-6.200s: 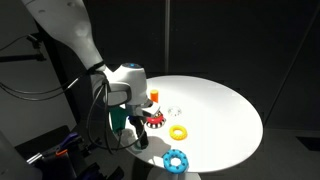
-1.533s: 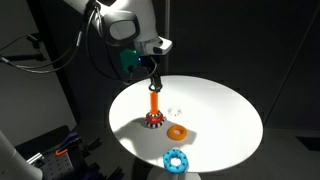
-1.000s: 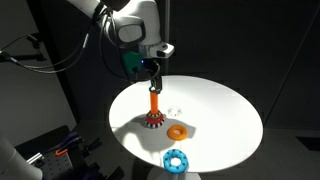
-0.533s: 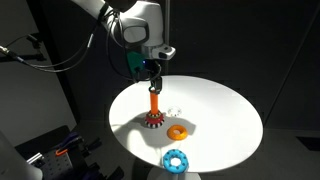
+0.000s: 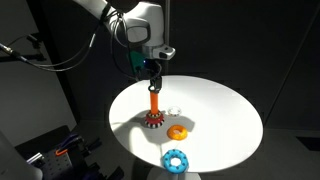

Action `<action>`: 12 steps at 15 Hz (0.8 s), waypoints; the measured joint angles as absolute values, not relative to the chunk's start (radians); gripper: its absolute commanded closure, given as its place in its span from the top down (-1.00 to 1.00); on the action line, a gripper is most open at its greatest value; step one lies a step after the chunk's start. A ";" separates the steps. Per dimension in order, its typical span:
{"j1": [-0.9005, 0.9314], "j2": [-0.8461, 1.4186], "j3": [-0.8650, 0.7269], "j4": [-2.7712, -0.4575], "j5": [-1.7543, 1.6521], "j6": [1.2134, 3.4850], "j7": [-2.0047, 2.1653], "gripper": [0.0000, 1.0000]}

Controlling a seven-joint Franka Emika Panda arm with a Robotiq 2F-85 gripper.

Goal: Put the green ring on the orange stand

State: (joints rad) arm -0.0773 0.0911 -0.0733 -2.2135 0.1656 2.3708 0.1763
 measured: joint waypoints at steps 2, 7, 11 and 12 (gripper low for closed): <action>-0.076 0.097 -0.073 -2.203 0.166 2.356 0.176 -0.09; -0.073 0.106 -0.073 -2.185 0.161 2.323 0.177 -0.09; -0.068 0.109 -0.073 -2.178 0.142 2.310 0.198 -0.09; -0.068 0.109 -0.073 -2.177 0.136 2.309 0.204 -0.09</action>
State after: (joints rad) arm -0.0678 0.1092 -0.0732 -2.1772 0.1361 2.3091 0.2037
